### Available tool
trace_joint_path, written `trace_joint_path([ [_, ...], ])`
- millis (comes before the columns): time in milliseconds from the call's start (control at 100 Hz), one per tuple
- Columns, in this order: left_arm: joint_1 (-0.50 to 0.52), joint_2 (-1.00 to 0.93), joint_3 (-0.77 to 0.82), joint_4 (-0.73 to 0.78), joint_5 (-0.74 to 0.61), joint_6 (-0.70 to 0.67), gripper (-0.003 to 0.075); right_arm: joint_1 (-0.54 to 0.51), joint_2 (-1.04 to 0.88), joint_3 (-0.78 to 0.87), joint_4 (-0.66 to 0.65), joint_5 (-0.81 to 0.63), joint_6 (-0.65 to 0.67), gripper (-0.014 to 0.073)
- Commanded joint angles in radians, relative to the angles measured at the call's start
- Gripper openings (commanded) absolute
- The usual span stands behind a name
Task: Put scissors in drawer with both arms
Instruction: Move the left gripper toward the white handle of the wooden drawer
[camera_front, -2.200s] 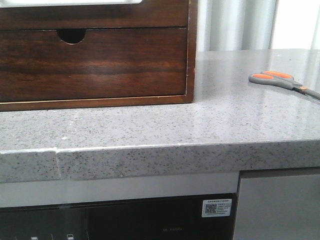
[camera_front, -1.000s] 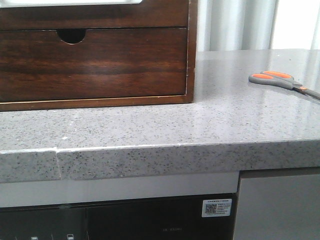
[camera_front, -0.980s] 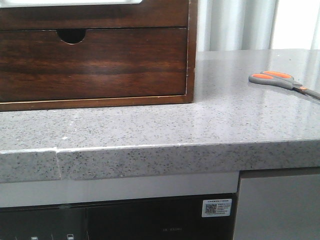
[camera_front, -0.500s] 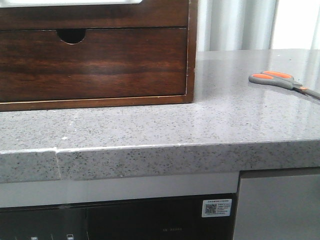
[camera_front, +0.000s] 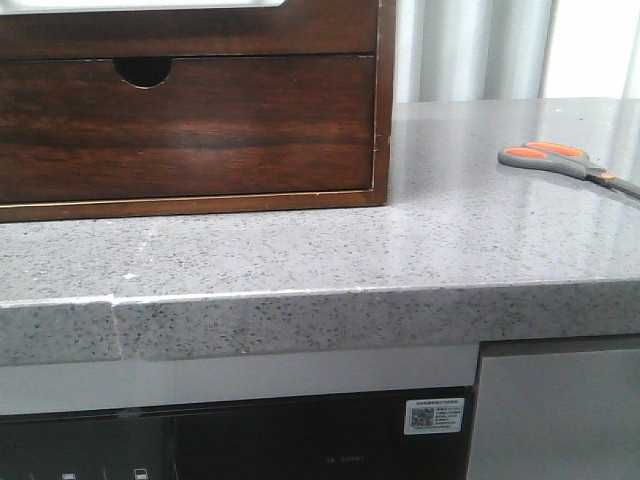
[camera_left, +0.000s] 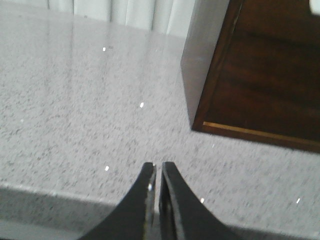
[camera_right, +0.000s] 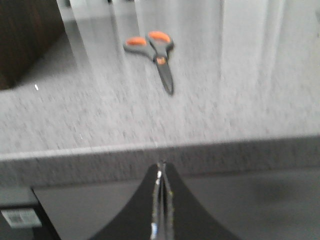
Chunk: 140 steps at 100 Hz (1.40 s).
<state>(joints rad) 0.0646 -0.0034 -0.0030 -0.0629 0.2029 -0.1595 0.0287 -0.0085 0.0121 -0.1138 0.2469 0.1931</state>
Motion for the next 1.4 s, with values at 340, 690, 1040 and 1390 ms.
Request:
trace_joint_path([
  [340, 0.002, -0.035, -0.085, -0.035, -0.175, -0.007, -0.002, -0.006, -0.027, -0.041, -0.018, -0.247, -0.006, -0.0066],
  [690, 0.002, 0.09, -0.318, -0.015, -0.012, 0.003, -0.002, -0.006, 0.099, -0.28, 0.067, 0.012, -0.006, -0.0066],
  [1040, 0.002, 0.213, -0.363, -0.015, -0.073, 0.003, -0.0019, -0.006, 0.305, -0.412, 0.101, 0.112, -0.006, -0.0066],
  [1390, 0.002, 0.337, -0.363, -0.019, -0.301, 0.003, 0.0375, -0.006, 0.32, -0.412, 0.101, 0.141, -0.006, -0.0066],
])
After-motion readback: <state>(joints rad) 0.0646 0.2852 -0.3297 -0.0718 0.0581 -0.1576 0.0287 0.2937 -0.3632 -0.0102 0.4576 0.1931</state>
